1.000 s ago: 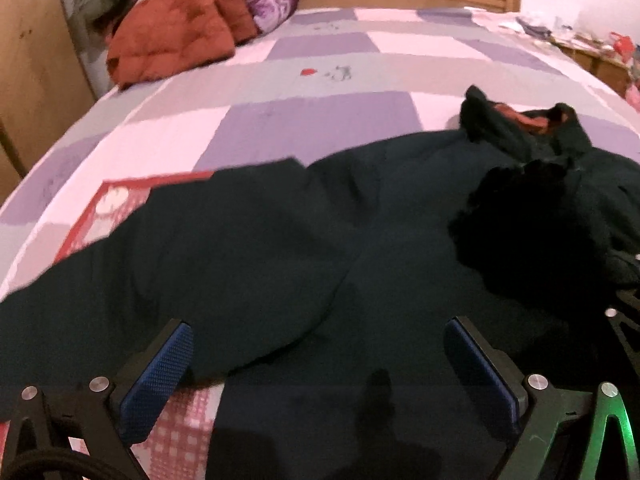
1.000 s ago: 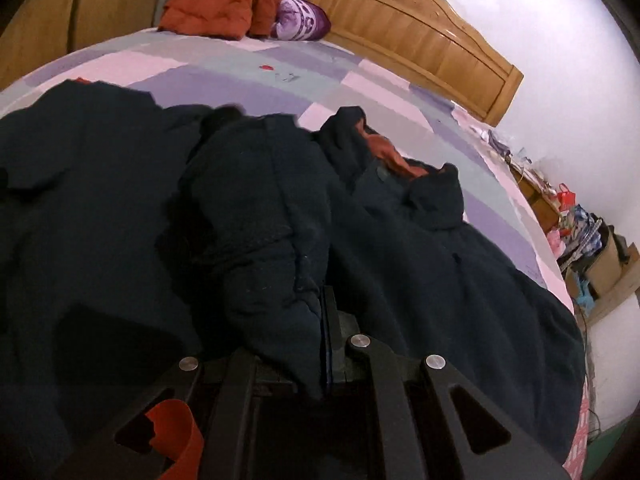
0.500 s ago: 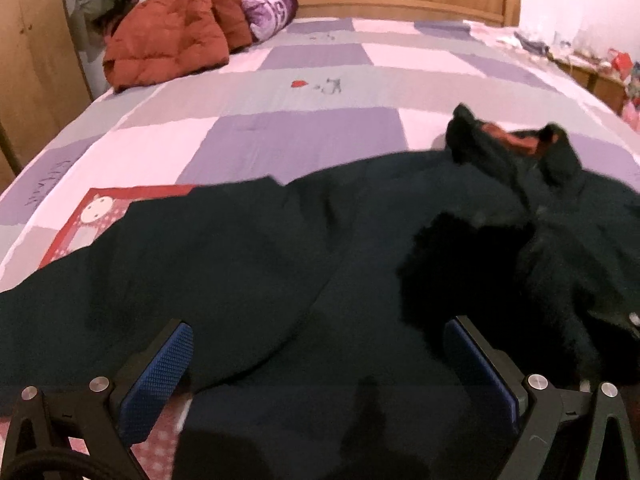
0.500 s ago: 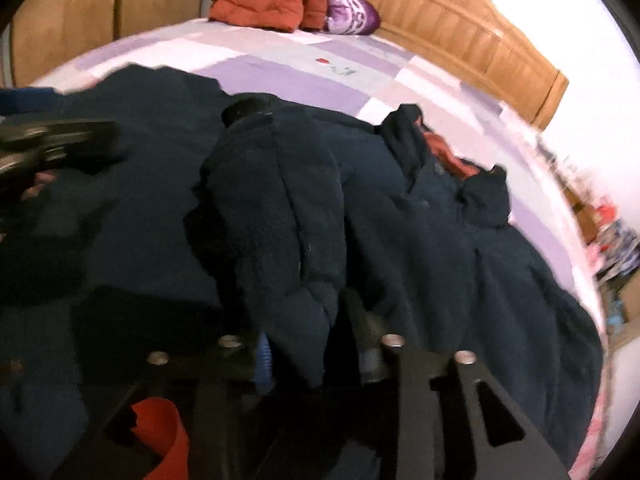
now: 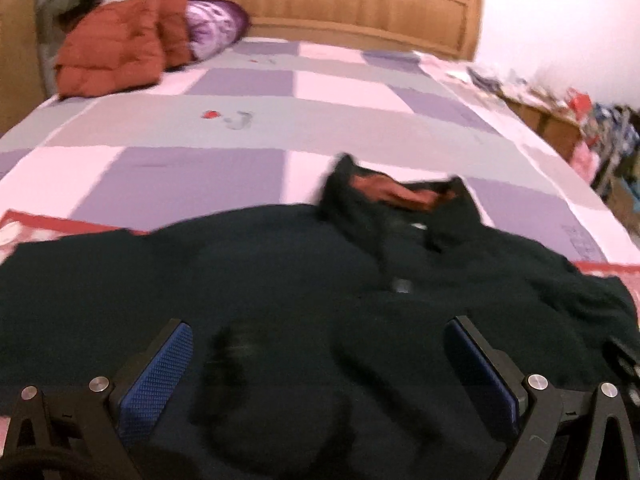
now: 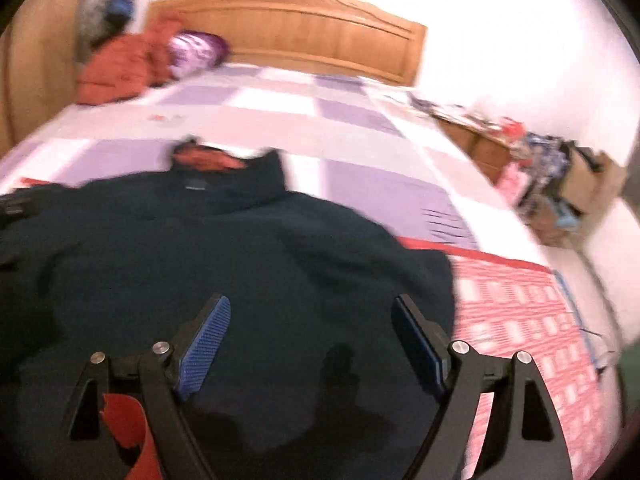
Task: Fold large clothes
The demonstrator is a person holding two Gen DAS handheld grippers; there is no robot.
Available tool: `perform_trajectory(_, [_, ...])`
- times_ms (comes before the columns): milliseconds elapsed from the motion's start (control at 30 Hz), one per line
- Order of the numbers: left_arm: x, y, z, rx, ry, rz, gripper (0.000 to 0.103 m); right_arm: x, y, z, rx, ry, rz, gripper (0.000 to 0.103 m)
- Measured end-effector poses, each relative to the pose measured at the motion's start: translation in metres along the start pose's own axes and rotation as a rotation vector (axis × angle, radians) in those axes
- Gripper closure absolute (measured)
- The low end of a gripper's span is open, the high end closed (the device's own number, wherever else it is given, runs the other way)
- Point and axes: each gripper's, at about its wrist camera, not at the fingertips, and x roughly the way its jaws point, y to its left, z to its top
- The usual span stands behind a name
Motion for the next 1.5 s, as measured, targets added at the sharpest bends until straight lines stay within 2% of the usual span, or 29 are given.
perform_trajectory(167, [0.044, -0.045, -0.004, 0.089, 0.030, 0.063, 0.000, 0.059, -0.022, 0.004, 0.006, 0.074, -0.029, 0.018])
perform_trajectory(200, [0.059, -0.048, -0.004, 0.129, 0.035, 0.111, 0.000, 0.076, -0.028, 0.001, 0.000, 0.099, -0.009, 0.018])
perform_trajectory(267, [0.098, -0.040, -0.011, 0.189, 0.109, 0.232, 0.000, 0.088, -0.041, -0.008, -0.004, 0.091, -0.002, 0.017])
perform_trajectory(300, [0.115, -0.025, -0.015, 0.171, 0.164, 0.241, 0.000, 0.093, -0.051, -0.013, 0.009, 0.091, -0.004, 0.017])
perform_trajectory(367, [0.125, 0.010, -0.019, 0.029, 0.196, 0.141, 0.000, 0.100, -0.080, -0.025, 0.088, 0.097, 0.028, 0.018])
perform_trajectory(433, [0.118, 0.014, -0.023, 0.058, 0.151, 0.168, 0.000, 0.101, -0.100, -0.036, 0.129, 0.091, 0.074, 0.020])
perform_trajectory(500, [0.111, 0.016, -0.030, 0.068, 0.116, 0.175, 0.000, 0.099, -0.100, -0.042, 0.097, 0.075, 0.081, 0.020])
perform_trajectory(567, [0.111, 0.022, -0.033, 0.040, 0.111, 0.164, 0.000, 0.095, -0.110, -0.044, 0.147, 0.076, 0.062, 0.020])
perform_trajectory(633, [0.114, 0.020, -0.035, 0.055, 0.112, 0.175, 0.000, 0.087, -0.120, -0.045, 0.198, 0.068, 0.039, 0.020])
perform_trajectory(700, [0.115, 0.023, -0.036, 0.048, 0.112, 0.160, 0.000, 0.075, -0.127, -0.051, 0.220, 0.021, -0.021, 0.020])
perform_trajectory(733, [0.116, 0.026, -0.036, 0.038, 0.114, 0.151, 0.000, 0.084, -0.131, -0.058, 0.239, 0.061, -0.030, 0.020])
perform_trajectory(767, [0.119, 0.026, -0.035, 0.037, 0.117, 0.148, 0.000, 0.098, -0.139, -0.067, 0.308, 0.123, 0.036, 0.019])
perform_trajectory(833, [0.121, 0.025, -0.033, 0.035, 0.128, 0.141, 0.000, 0.105, -0.146, -0.067, 0.334, 0.149, 0.051, 0.016])
perform_trajectory(900, [0.121, 0.025, -0.029, 0.032, 0.148, 0.126, 0.000, 0.103, -0.141, -0.061, 0.300, 0.163, 0.006, 0.016])
perform_trajectory(967, [0.107, 0.028, -0.025, 0.044, 0.144, 0.132, 0.000, 0.081, -0.122, -0.047, 0.184, 0.131, -0.147, 0.016])
perform_trajectory(1033, [0.083, 0.040, -0.027, 0.043, 0.102, 0.146, 0.000, 0.059, -0.105, -0.042, 0.104, 0.082, -0.217, 0.016])
perform_trajectory(1100, [0.061, 0.065, -0.034, 0.023, 0.073, 0.156, 0.000, 0.038, -0.084, -0.040, 0.059, 0.029, -0.183, 0.016])
perform_trajectory(1167, [0.048, 0.100, -0.043, -0.006, 0.073, 0.186, 0.000, 0.025, -0.060, -0.041, 0.025, 0.019, -0.133, 0.016])
perform_trajectory(1233, [0.039, 0.139, -0.051, -0.038, 0.104, 0.311, 0.000, 0.021, -0.032, -0.045, 0.009, 0.038, -0.088, 0.016])
perform_trajectory(1300, [0.022, 0.188, -0.061, -0.121, 0.100, 0.353, 0.000, 0.019, -0.009, -0.049, -0.001, 0.044, -0.077, 0.016])
perform_trajectory(1500, [-0.018, 0.310, -0.092, -0.254, 0.129, 0.537, 0.000, 0.013, 0.048, -0.055, -0.045, 0.056, -0.091, 0.016])
